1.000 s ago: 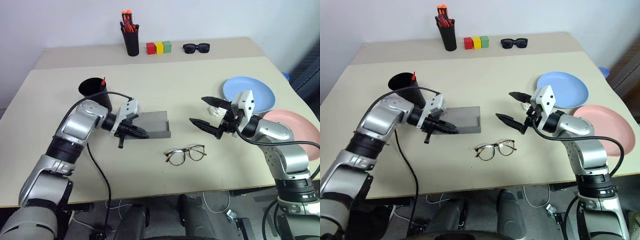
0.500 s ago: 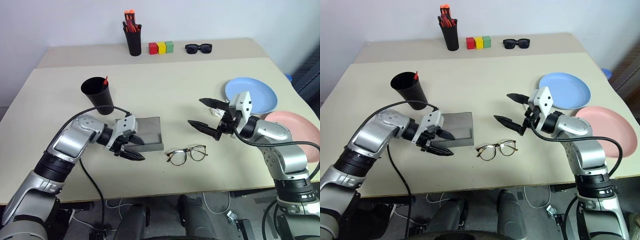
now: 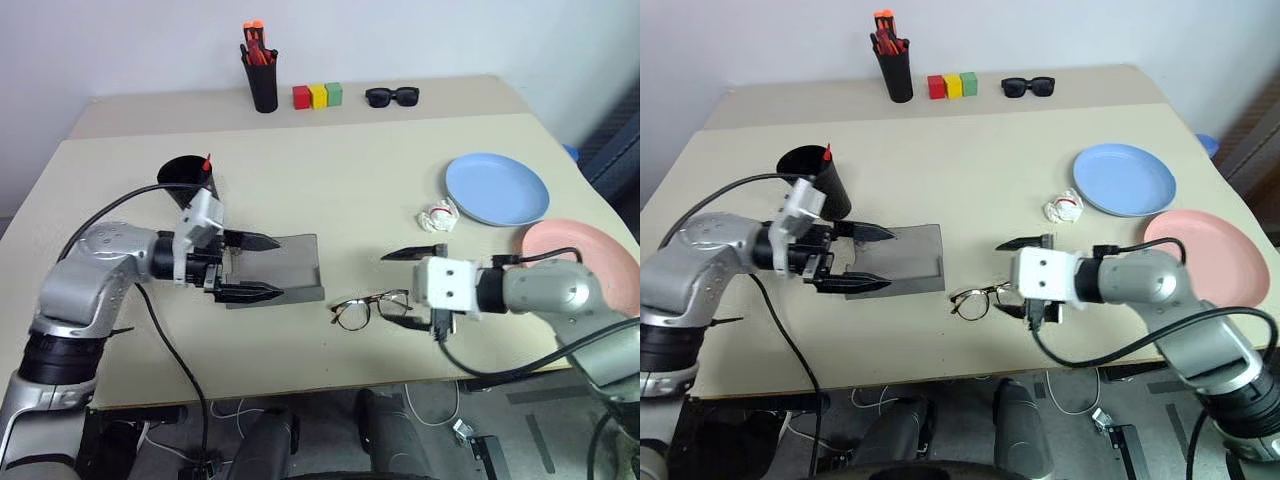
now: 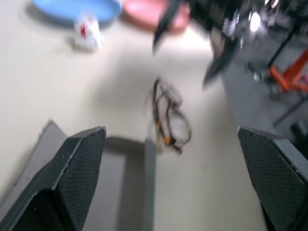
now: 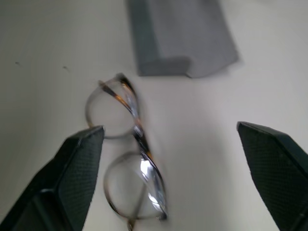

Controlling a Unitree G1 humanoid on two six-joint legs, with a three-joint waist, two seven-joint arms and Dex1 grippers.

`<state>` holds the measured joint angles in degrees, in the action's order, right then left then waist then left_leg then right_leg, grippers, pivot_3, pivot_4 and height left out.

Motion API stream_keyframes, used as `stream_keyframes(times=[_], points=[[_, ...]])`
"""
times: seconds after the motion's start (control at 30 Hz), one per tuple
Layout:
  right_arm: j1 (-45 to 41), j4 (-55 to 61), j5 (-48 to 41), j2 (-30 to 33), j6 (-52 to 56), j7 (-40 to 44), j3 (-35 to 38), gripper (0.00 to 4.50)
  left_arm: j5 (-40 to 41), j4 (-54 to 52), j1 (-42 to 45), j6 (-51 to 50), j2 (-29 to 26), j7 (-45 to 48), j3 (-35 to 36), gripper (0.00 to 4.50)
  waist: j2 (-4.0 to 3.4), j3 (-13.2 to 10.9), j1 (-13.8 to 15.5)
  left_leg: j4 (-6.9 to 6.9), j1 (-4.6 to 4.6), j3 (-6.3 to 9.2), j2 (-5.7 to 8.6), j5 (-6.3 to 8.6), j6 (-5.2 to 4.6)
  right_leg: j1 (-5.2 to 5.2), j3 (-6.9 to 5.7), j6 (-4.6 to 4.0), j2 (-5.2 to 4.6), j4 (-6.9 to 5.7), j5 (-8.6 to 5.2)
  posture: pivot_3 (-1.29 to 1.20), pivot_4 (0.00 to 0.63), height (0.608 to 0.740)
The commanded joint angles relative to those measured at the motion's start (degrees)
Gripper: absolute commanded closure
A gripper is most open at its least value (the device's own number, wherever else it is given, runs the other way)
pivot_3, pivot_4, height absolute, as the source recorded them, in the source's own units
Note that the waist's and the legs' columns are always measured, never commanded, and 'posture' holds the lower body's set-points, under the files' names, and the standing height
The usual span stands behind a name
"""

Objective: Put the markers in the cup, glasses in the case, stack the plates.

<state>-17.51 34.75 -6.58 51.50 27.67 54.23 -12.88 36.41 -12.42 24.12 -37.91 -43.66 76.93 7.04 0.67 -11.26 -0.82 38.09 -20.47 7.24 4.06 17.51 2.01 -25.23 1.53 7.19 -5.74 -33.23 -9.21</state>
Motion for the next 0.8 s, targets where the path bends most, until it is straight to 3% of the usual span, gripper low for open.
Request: stream_keyframes(times=[0.03, 0.43, 0.53, 0.77, 0.8], points=[[-2.15, 0.21, 4.92, -0.97, 0.33, -2.45, -2.65, 0.0, 6.23, -2.82, -2.1, -1.39, -0.92, -1.72, 6.85, 0.01, 0.0, 0.0, 0.23, 0.02, -0.02, 0.01, 0.01, 0.0, 0.0, 0.0, 0.0, 0.0, -0.01, 0.0, 0.0, 0.0, 0.15, 0.74], [-2.52, -5.45, 13.06, 0.49, -8.25, 1.56, -7.73, 0.0, 7.2, -7.54, -15.14, 3.16, -4.32, -2.23, 11.57, 0.01, 0.01, 0.01, 0.08, 0.0, 0.03, -0.01, 0.01, 0.0, 0.0, 0.04, -0.01, -0.09, -0.01, 0.03, -0.05, 0.0, 0.15, 0.74], [-2.99, -6.33, 13.63, -1.49, -7.84, 1.11, -8.27, 0.74, 7.88, -8.38, -15.59, 3.59, -3.72, -3.48, 11.23, 0.0, 0.01, 0.01, 0.07, 0.0, 0.03, -0.01, 0.01, 0.0, 0.0, 0.03, -0.01, -0.12, 0.0, 0.02, -0.06, 0.0, 0.15, 0.74], [-2.63, -8.24, 17.83, -3.55, -11.34, 1.48, -11.38, 4.26, 6.68, -9.07, -15.69, 6.67, -3.68, -4.66, 10.16, 0.0, 0.02, 0.02, 0.08, 0.0, 0.04, -0.01, 0.01, 0.0, 0.01, 0.04, -0.01, -0.13, -0.01, 0.02, -0.06, 0.0, 0.15, 0.74], [-2.81, -8.63, 18.28, -3.53, -11.69, 1.6, -11.24, 4.46, 6.78, -9.09, -15.57, 6.86, -3.81, -4.81, 10.12, 0.0, 0.03, 0.02, 0.07, 0.0, 0.05, -0.01, 0.01, 0.0, 0.0, 0.05, -0.01, -0.13, 0.0, 0.02, -0.06, 0.0, 0.15, 0.74]])
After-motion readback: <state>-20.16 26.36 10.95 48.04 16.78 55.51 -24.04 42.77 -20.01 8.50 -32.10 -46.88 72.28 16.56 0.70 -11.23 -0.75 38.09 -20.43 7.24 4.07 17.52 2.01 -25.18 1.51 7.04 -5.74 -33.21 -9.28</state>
